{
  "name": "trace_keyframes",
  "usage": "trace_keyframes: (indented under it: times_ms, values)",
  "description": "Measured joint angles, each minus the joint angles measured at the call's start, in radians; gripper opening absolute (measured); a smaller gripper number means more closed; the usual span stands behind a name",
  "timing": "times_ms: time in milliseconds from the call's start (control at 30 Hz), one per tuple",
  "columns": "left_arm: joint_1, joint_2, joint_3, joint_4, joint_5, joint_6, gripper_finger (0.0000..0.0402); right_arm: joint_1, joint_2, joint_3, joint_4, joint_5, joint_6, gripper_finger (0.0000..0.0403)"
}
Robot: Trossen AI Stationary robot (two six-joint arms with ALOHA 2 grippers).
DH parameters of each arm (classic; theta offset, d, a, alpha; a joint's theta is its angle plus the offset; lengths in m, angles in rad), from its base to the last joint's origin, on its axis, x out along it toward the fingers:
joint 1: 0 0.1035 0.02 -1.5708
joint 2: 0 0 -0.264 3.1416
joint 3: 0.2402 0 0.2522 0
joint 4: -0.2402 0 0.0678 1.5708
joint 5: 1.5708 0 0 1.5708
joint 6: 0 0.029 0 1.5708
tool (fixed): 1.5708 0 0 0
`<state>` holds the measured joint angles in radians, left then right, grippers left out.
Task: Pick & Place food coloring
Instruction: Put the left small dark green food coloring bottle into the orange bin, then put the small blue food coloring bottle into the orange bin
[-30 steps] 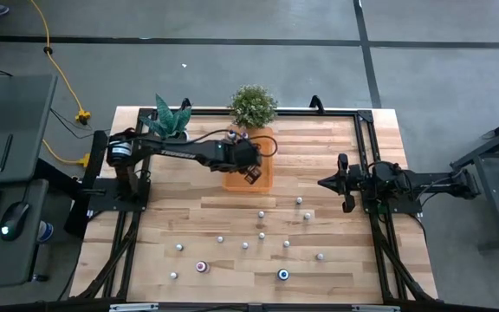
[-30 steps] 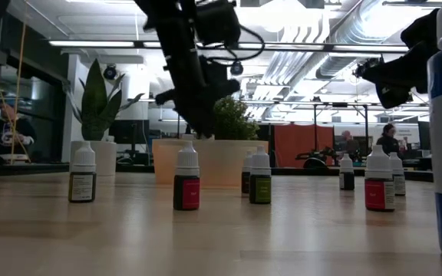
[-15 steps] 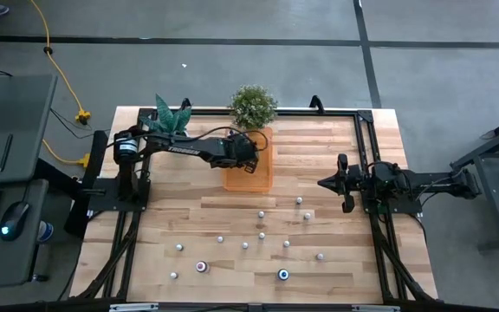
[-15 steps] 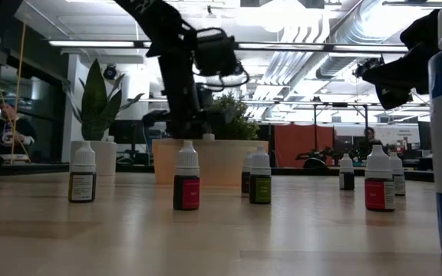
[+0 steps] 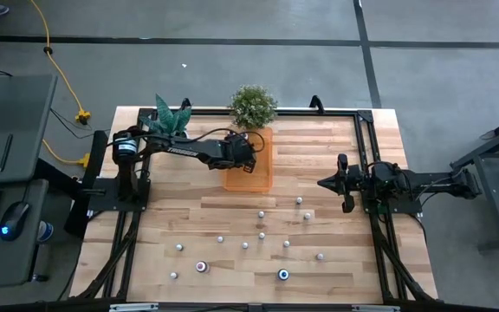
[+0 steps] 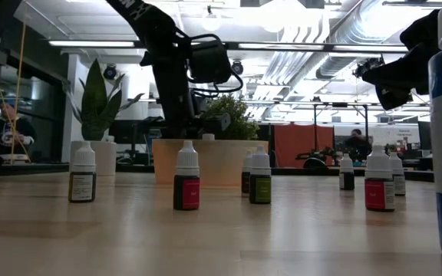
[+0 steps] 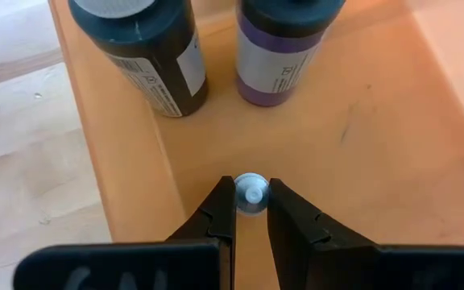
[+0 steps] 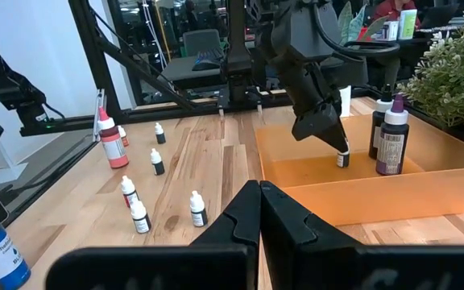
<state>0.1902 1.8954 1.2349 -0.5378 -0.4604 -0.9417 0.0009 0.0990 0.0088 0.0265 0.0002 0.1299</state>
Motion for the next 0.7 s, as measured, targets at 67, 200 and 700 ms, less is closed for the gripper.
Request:
trace_keyframes:
  times_ms: [67, 200, 700]
  values:
    - [0.000, 0.000, 0.000, 0.005, 0.001, 0.011, 0.0036, 0.000, 0.000, 0.000, 0.000, 0.000, 0.000, 0.0000]
    - [0.000, 0.001, -0.001, 0.014, 0.014, 0.041, 0.0054, 0.000, 0.000, 0.000, 0.000, 0.000, 0.000, 0.0000]
    - [0.000, 0.005, -0.004, 0.012, 0.033, 0.057, 0.0141, 0.000, 0.000, 0.000, 0.000, 0.000, 0.000, 0.0000]
